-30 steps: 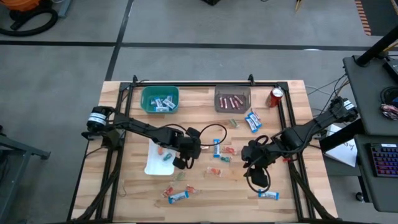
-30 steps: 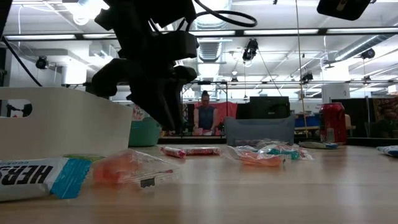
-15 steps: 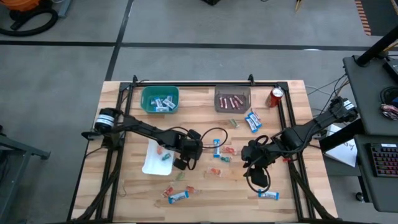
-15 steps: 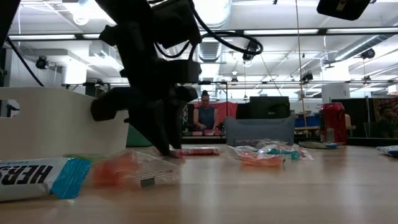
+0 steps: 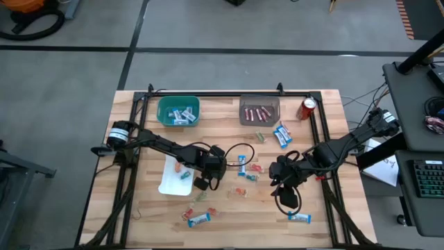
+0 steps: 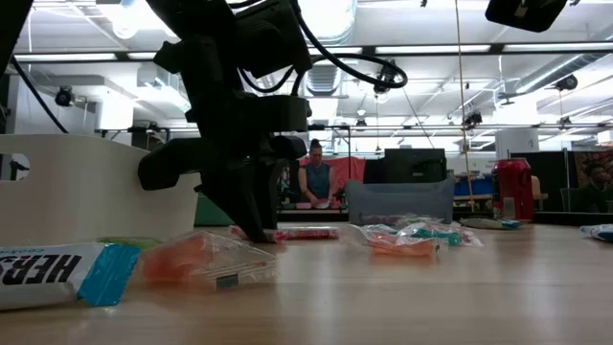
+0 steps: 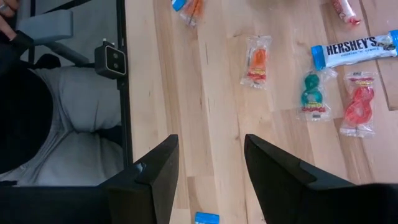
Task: Sort candy
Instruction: Put the transparent candy rolls into the black bin
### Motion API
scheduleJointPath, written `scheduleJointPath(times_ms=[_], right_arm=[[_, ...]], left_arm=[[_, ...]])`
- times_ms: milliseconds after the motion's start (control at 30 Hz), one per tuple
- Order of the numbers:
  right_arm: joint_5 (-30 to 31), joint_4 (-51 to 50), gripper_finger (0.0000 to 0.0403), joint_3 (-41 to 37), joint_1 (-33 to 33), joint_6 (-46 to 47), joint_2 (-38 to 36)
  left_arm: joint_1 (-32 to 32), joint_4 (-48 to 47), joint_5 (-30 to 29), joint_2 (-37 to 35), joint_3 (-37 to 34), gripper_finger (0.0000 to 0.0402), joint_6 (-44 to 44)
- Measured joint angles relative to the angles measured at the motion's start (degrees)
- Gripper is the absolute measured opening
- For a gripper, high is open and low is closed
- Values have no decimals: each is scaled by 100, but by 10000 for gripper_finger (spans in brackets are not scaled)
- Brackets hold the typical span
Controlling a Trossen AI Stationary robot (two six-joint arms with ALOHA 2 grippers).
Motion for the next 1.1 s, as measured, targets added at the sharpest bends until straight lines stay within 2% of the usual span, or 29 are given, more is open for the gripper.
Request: scheduleJointPath(times_ms=[233,467,667,900,1100], right_arm=[[-1,0,173,0,0,-16,0],[-10,-104,173,0,2,-71,0],[14,-131,173,-2,196,-94,0],[876,-119,173,-2,781,-76,0],[1540,-72,173,-2,1286,-11,0]], left_arm=[[1,15,-27,-4,47,11,24],[9,-215,-47,-70,587,13,37],[155,-247,-35,-111,1323,12,457],[761,635,-43,-111,1906,13,760],[1441,1781,-43,-26,2058,13,636]])
